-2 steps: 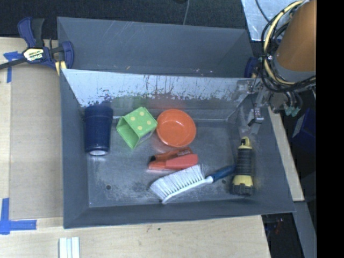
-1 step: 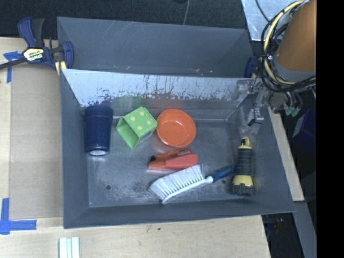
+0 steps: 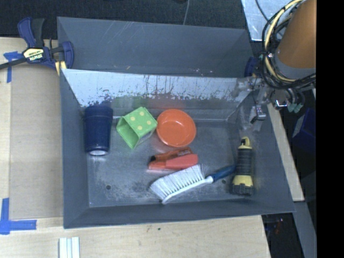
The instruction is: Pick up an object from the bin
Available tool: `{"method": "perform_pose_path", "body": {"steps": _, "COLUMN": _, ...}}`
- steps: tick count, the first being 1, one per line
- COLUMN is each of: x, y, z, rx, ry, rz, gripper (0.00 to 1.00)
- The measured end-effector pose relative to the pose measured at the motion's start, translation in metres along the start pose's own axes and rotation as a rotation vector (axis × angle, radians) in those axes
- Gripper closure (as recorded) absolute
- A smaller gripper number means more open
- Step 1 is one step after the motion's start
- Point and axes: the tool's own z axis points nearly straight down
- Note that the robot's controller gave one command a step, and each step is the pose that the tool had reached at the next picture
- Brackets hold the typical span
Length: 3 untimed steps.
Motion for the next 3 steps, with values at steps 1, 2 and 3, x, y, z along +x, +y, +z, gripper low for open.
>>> {"method": "perform_pose_path", "body": {"steps": 1, "x": -0.005, "y": 0.018, "z": -0.079, "rx": 0.001, "ry": -0.007, "rz": 0.064, "gripper": 0.00}}
{"method": "perform_pose_path", "body": {"steps": 2, "x": 0.005, "y": 0.018, "z": -0.069, "rx": -0.003, "ry": 0.011, "rz": 0.023, "gripper": 1.00}}
{"method": "perform_pose_path", "body": {"steps": 3, "x": 0.005, "y": 0.018, "z": -0.069, "rx": -0.003, "ry": 0.011, "rz": 0.023, "gripper": 1.00}}
